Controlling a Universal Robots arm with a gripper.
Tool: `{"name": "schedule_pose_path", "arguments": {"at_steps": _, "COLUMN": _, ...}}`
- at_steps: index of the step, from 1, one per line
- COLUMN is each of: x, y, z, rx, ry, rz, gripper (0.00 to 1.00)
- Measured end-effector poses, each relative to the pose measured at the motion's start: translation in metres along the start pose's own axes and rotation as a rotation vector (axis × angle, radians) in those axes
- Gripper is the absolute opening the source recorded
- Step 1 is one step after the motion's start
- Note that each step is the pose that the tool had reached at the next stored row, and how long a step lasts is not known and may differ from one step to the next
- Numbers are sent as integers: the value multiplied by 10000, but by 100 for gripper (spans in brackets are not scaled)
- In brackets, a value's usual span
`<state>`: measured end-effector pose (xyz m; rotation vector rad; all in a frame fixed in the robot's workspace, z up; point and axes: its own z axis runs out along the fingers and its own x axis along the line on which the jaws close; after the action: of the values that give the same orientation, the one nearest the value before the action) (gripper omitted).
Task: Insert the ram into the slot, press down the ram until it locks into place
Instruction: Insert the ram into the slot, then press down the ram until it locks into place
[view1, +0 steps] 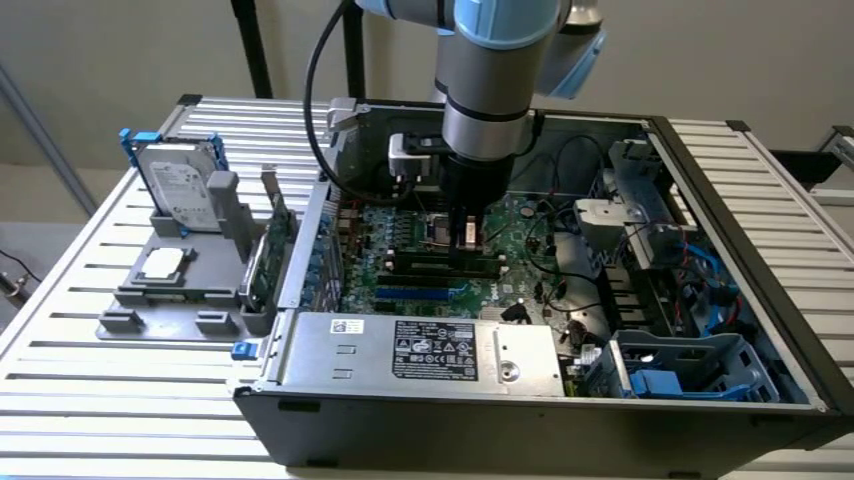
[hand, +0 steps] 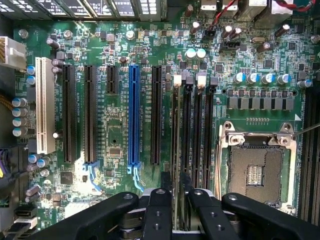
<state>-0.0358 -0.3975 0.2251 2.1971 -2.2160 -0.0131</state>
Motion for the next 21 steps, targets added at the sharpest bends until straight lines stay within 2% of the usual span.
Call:
{"name": "schedule_pose_path", "arguments": {"at_steps": 2, "x": 0, "y": 1, "z": -35, "rx": 1, "ry": -4, "rz": 2, "gripper": 21}}
{"name": "schedule_pose_path", "arguments": {"at_steps": 8, "x": 2, "y": 13, "z": -224, "rx": -1, "ry": -5, "rz": 2, "gripper": 21}}
{"name": "schedule_pose_path", "arguments": {"at_steps": 11, "x": 2, "y": 20, "z": -238, "rx": 1, "ry": -9, "rz": 0, "gripper": 19}}
{"name": "schedule_pose_path", "arguments": {"at_steps": 12, "x": 2, "y": 20, "z": -238, "rx": 2, "ry": -10, "rz": -1, "gripper": 13}}
{"name": "schedule_pose_path", "arguments": {"at_steps": 13, "x": 2, "y": 20, "z": -238, "rx": 1, "ry": -10, "rz": -1, "gripper": 11}}
{"name": "schedule_pose_path", "arguments": {"at_steps": 21, "x": 2, "y": 21, "z": -240, "rx": 0, "ry": -7, "rz": 1, "gripper": 11}}
